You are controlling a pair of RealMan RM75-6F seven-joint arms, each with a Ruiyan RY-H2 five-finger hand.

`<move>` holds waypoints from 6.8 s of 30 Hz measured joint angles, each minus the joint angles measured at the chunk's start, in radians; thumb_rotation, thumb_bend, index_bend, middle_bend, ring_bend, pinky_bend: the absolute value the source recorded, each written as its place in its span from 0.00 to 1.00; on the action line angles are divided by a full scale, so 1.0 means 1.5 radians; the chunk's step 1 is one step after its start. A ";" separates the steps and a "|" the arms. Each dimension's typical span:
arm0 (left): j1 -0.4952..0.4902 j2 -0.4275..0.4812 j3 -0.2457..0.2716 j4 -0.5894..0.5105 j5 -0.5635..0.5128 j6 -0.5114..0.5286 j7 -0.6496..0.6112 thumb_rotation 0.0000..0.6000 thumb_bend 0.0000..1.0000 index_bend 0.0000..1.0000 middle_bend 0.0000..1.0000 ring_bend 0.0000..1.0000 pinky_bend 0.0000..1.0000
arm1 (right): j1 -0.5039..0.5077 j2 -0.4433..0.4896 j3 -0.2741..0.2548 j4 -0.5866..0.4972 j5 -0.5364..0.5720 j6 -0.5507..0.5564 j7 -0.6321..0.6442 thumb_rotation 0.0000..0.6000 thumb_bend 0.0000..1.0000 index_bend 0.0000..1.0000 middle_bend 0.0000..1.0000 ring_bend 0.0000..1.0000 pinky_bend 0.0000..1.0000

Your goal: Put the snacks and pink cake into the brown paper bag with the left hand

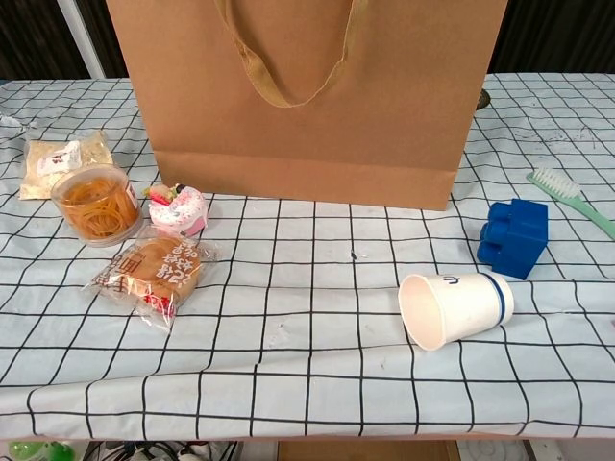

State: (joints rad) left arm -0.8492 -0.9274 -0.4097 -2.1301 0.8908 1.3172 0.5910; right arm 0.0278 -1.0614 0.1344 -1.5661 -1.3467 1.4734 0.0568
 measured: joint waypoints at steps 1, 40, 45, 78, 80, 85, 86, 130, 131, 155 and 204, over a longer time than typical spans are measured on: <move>0.028 0.013 0.023 -0.010 0.030 0.008 -0.008 1.00 0.00 0.17 0.10 0.00 0.06 | 0.000 0.000 0.000 0.000 0.000 0.000 -0.001 1.00 0.21 0.21 0.11 0.25 0.33; 0.097 -0.226 0.226 0.351 0.059 -0.314 -0.229 1.00 0.00 0.14 0.09 0.00 0.10 | -0.004 0.006 0.002 -0.005 0.002 0.003 0.001 1.00 0.21 0.21 0.11 0.25 0.33; 0.088 -0.254 0.223 0.384 0.049 -0.327 -0.227 1.00 0.02 0.17 0.14 0.02 0.14 | -0.005 0.007 0.002 -0.006 0.001 0.004 0.002 1.00 0.21 0.21 0.11 0.25 0.33; 0.171 -0.158 0.197 0.240 0.253 -0.059 -0.267 1.00 0.38 0.45 0.52 0.39 0.53 | -0.007 0.009 0.004 -0.008 0.003 0.005 0.006 1.00 0.21 0.21 0.11 0.25 0.33; 0.192 -0.119 0.191 0.199 0.302 -0.011 -0.302 1.00 0.38 0.44 0.52 0.39 0.53 | -0.007 0.008 0.003 -0.009 0.003 0.005 0.003 1.00 0.21 0.21 0.11 0.25 0.33; 0.232 -0.040 0.171 0.119 0.397 0.071 -0.386 1.00 0.38 0.44 0.51 0.39 0.53 | -0.006 0.007 0.003 -0.009 0.005 0.003 -0.001 1.00 0.21 0.21 0.11 0.25 0.33; 0.236 -0.029 0.164 0.109 0.403 0.079 -0.393 1.00 0.38 0.44 0.51 0.38 0.53 | -0.006 0.007 0.003 -0.009 0.006 0.002 -0.003 1.00 0.21 0.21 0.11 0.25 0.33; -0.075 -0.126 -0.027 0.157 -0.049 -0.146 -0.133 1.00 0.00 0.14 0.05 0.00 0.11 | -0.005 0.001 0.004 -0.004 0.010 0.002 -0.011 1.00 0.21 0.21 0.11 0.25 0.33; -0.069 -0.116 -0.027 0.147 -0.043 -0.144 -0.139 1.00 0.00 0.14 0.06 0.00 0.11 | -0.005 0.001 0.004 -0.004 0.010 0.001 -0.013 1.00 0.21 0.21 0.11 0.25 0.33; 0.239 -0.023 0.268 0.150 0.440 -0.032 -0.479 1.00 0.02 0.16 0.11 0.01 0.12 | -0.003 -0.008 0.004 -0.005 0.014 0.001 -0.035 1.00 0.21 0.21 0.11 0.25 0.33; 0.122 -0.311 0.279 0.328 0.281 -0.325 -0.180 1.00 0.29 0.28 0.35 0.25 0.26 | -0.009 0.001 0.011 -0.005 0.018 0.007 -0.006 1.00 0.21 0.21 0.11 0.25 0.33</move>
State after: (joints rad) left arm -0.6668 -1.3944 0.0081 -1.6383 1.3130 0.8304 0.3213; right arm 0.0139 -1.0595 0.1512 -1.5737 -1.3201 1.4840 0.0484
